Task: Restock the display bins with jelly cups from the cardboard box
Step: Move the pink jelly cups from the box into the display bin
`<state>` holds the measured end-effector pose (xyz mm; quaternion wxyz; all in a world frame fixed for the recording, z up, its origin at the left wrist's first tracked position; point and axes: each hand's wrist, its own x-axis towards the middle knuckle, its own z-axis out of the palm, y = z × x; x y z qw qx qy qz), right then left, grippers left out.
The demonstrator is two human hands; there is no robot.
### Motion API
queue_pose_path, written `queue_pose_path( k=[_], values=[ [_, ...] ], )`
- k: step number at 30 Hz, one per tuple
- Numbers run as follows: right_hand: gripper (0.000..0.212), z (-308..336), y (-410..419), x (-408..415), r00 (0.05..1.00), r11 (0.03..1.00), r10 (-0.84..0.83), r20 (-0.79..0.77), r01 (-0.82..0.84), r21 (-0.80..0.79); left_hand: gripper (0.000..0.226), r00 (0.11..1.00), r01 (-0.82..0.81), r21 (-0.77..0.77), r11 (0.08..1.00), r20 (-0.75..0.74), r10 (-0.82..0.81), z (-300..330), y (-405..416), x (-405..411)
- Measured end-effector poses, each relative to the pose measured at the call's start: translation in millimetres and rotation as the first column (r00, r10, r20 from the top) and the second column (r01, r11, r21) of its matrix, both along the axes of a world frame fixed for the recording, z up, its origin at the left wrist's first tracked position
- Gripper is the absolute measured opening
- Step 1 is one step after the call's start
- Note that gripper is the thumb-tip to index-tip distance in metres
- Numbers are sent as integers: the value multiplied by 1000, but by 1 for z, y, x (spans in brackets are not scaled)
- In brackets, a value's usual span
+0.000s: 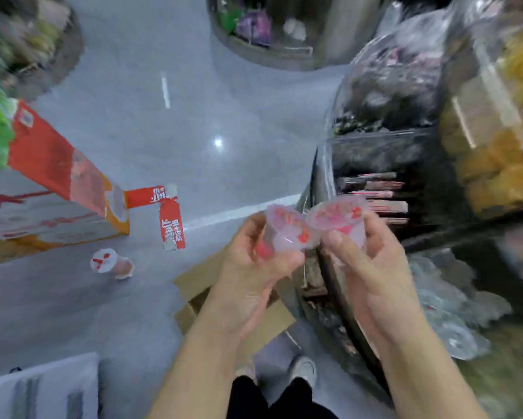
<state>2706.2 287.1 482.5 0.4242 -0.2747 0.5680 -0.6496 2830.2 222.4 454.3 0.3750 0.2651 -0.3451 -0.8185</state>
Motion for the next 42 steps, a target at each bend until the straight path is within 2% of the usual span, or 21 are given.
queue_pose_path(
  k=[2, 4, 6, 8, 13, 16, 18, 22, 26, 30, 35, 38, 42],
  values=[
    [29, 43, 20, -20, 992, 993, -63, -112, 52, -102, 52, 999, 43, -125, 991, 0, -43, 41, 6, -25],
    [25, 76, 44, -41, 975, 982, -124, -186, 94, -161, 42, 995, 94, -246, 965, 42, -86, 71, 18, -50],
    [27, 100, 73, -61, 951, 968, -195, -239, 147, -204, 28, 988, 153, -322, 934, 79, -135, 93, 34, -76],
    [33, 116, 103, -79, 920, 948, -277, -277, 214, -237, 22, 974, 228, -384, 895, 83, -212, 109, 51, -101],
    [48, 133, 175, -110, 839, 911, -413, -355, 369, -186, 32, 916, 374, -509, 775, 74, -394, 137, 108, -160],
    [56, 137, 214, -127, 781, 887, -453, -429, 443, -130, 45, 890, 435, -568, 699, 151, -431, 136, 139, -184],
    [53, 136, 237, -138, 729, 857, -485, -483, 506, -96, 45, 872, 474, -595, 650, 211, -442, 133, 150, -193],
    [46, 126, 270, -157, 624, 753, -503, -598, 656, 51, 47, 844, 535, -685, 494, 410, -345, 132, 156, -205],
    [46, 118, 278, -172, 579, 672, -533, -616, 733, 107, 55, 810, 587, -728, 355, 515, -283, 143, 159, -225],
    [57, 122, 272, -184, 550, 675, -509, -662, 732, 88, 66, 804, 567, -821, 65, 535, -259, 162, 159, -250],
    [57, 119, 270, -196, 461, 636, -416, -784, 764, 111, 62, 830, 518, -831, -201, 546, -118, 168, 152, -279],
    [60, 114, 270, -196, 453, 609, -351, -819, 775, 168, 66, 822, 540, -772, -335, 570, 11, 159, 147, -290],
    [64, 106, 272, -194, 521, 637, -321, -791, 737, 227, 67, 818, 551, -712, -434, 564, 112, 147, 145, -299]
  ],
)
